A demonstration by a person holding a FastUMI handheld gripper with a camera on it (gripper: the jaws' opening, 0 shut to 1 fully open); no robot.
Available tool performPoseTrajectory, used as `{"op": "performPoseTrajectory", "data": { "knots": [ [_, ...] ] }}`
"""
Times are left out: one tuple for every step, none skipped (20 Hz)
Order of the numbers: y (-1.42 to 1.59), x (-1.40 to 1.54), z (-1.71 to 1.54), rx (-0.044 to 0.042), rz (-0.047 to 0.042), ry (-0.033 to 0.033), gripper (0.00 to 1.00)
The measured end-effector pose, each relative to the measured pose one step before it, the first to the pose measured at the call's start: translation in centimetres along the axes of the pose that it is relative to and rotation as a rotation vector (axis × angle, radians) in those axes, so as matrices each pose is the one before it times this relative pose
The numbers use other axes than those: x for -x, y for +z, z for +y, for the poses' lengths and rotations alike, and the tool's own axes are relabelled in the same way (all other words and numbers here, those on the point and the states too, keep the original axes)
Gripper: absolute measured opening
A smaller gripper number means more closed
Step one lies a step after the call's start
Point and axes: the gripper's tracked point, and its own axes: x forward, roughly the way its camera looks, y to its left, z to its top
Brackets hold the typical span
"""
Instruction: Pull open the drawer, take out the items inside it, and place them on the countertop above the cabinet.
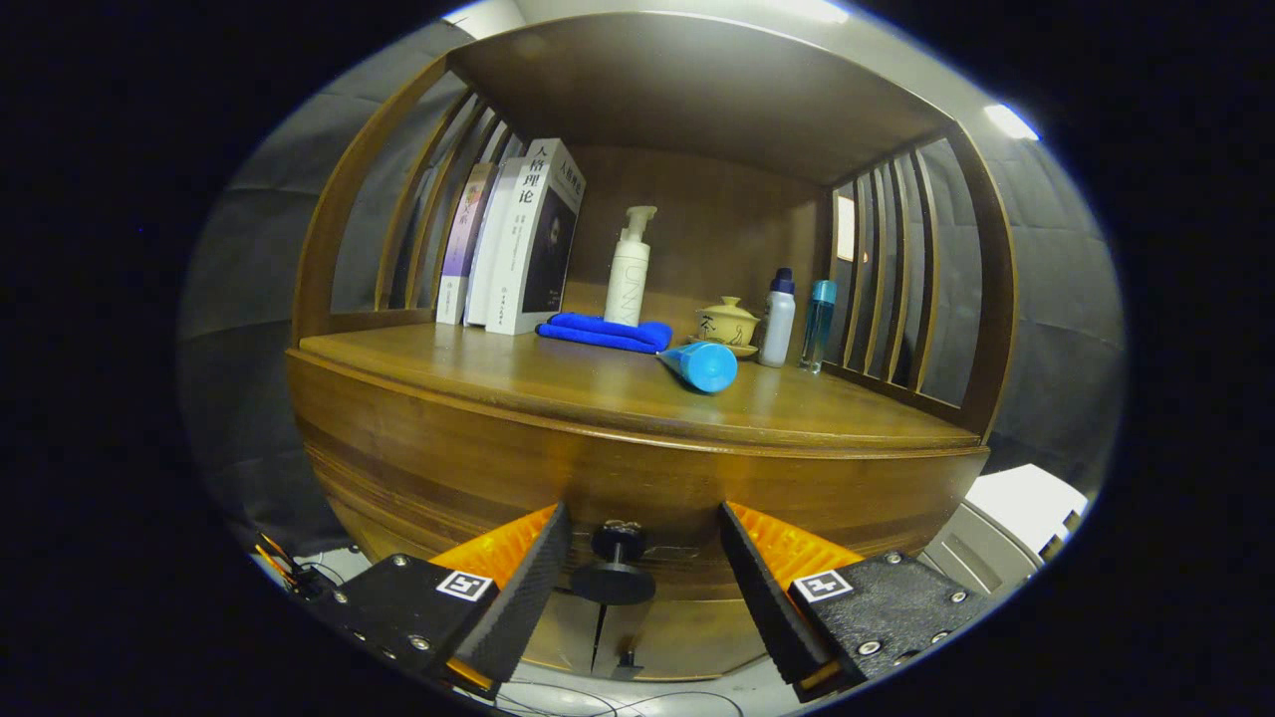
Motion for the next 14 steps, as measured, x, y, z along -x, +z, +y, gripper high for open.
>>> {"op": "performPoseTrajectory", "data": {
  "knots": [
    [-0.029, 0.089, 0.056, 0.01340, 0.00226, 0.00507, 0.94],
    [-0.131, 0.094, 0.103, 0.01562, 0.00347, 0.01259, 0.94],
    [-0.207, 0.053, 0.121, 0.01205, 0.01048, 0.01685, 0.94],
    [-0.204, 0.142, -0.002, 0.01521, 0.00890, 0.01500, 0.94],
    [-0.023, 0.222, -0.251, 0.02041, 0.00185, 0.00649, 0.94],
    [0.187, 0.386, 0.144, 0.00741, -0.00685, 0.02201, 0.95],
    [0.146, 0.390, -0.063, 0.00282, -0.00548, 0.01006, 0.94],
    [0.272, 0.606, -0.086, -0.00484, -0.01054, 0.00383, 0.94],
    [0.500, 0.568, -0.071, -0.00616, -0.01893, 0.00324, 0.95],
    [0.615, 0.602, 0.249, -0.00614, -0.01813, 0.01042, 0.94],
    [0.634, 0.617, 0.287, -0.00616, -0.01622, 0.01273, 0.94],
    [0.736, 0.593, 0.230, -0.00689, -0.01918, 0.01136, 0.95],
    [0.866, 0.545, 0.069, -0.00603, -0.01814, 0.00302, 0.94],
    [0.832, 0.605, -0.051, -0.00628, -0.01349, -0.00208, 0.94]
  ]
}}
